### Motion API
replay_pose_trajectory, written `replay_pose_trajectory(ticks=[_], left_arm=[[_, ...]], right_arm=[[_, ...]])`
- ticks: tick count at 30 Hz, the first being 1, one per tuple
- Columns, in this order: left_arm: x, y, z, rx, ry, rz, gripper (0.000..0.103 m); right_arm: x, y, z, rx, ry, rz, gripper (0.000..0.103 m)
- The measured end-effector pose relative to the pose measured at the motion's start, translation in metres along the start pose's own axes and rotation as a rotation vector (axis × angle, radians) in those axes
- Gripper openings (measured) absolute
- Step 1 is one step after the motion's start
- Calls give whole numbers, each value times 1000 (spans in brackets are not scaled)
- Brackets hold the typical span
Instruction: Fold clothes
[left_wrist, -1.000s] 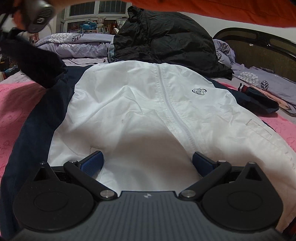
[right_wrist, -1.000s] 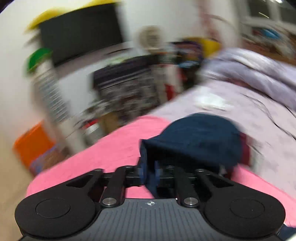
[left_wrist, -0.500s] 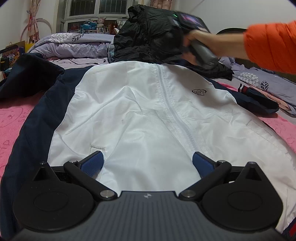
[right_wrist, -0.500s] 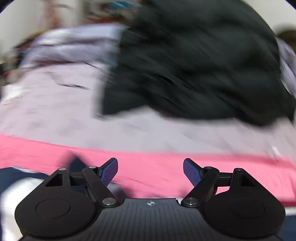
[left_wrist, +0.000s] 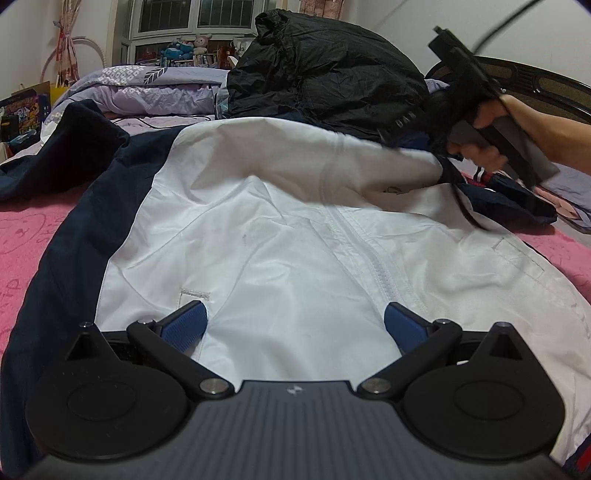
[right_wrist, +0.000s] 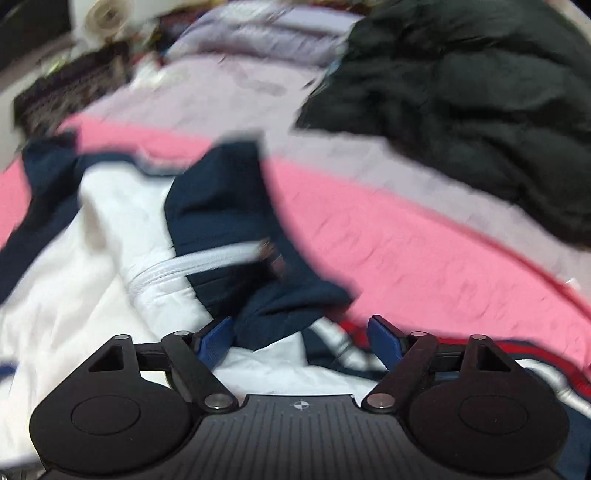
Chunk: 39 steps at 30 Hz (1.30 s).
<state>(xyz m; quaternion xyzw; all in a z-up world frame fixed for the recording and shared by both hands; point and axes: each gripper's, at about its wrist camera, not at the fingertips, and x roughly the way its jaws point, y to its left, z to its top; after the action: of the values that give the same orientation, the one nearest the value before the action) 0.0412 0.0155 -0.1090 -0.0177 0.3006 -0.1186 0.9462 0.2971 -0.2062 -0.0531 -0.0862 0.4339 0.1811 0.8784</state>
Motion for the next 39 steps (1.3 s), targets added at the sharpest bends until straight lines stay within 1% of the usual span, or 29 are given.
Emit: replay_pose_trajectory(ticks=[1,2,4,5,6,7,8,9,10,12,15,16,18,19,20,21,22,23,24,26,27,29,30,31,32,33,35,36,39], left_arm=[[0,0,0,1,0,0,103],[0,-1,-1,1,1,1,103],[0,-1,0,2,2,2,103],[0,-1,0,3,2,3,103],[0,-2,0,3,2,3,103],[0,-2,0,2,1,2,103],[0,-1,0,1,0,1,103],[0,-1,0,0,-1,0,103],[0,-1,0,-1,-2,0,103],[-1,-2,0,-5,-3,-2,103],[0,-1,1,-7,-4,-4,103],[0,-1,1,-9,-5,-8,103],[0,0,1,-15,-8,-13,103],[0,0,1,-17,-9,-14,103],[0,1,1,-19,-9,-15,103],[1,0,1,-19,-9,-14,103],[1,0,2,-19,-9,-14,103],[1,0,2,-19,-9,-14,103],[2,0,3,-20,-10,-14,103],[2,1,3,-26,-12,-19,103],[2,2,4,-29,-13,-20,103],[4,2,6,-30,-13,-20,103],[3,3,5,-29,-13,-19,103],[2,2,4,-29,-13,-20,103],[2,2,4,-28,-13,-20,103],[2,2,3,-27,-13,-18,103],[1,2,2,-25,-11,-16,103],[2,2,3,-24,-11,-15,103],[2,2,3,-27,-11,-17,103]], right_arm=[[7,-8,8,47,-1,-1,82],[21,-17,15,109,33,40,82],[53,-26,26,230,146,134,84],[66,-23,25,260,188,128,84],[73,-18,24,273,208,112,83],[68,-8,21,248,178,72,72],[61,-1,22,222,145,35,56],[55,5,23,195,112,-2,31],[47,10,24,173,73,-40,22],[28,12,33,148,-62,-128,19],[10,7,68,153,-289,-260,19],[9,4,80,154,-346,-292,20],[31,-4,99,140,-375,-320,21],[49,-8,105,129,-351,-345,29],[65,-12,108,135,-315,-364,36],[75,-15,108,177,-252,-368,38],[86,-19,108,219,-188,-371,38],[91,-20,105,259,-162,-363,38],[79,-16,94,288,-226,-325,40],[45,2,65,291,-350,-252,50],[30,16,52,268,-370,-223,57],[13,52,27,164,-332,-141,58],[12,71,13,101,-291,-109,58],[17,87,1,41,-248,-98,58],[29,99,-8,-6,-209,-107,58],[45,105,-11,-25,-187,-131,58],[75,101,-4,32,-196,-182,60],[89,93,9,83,-205,-201,64],[126,64,57,213,-172,-213,86]])
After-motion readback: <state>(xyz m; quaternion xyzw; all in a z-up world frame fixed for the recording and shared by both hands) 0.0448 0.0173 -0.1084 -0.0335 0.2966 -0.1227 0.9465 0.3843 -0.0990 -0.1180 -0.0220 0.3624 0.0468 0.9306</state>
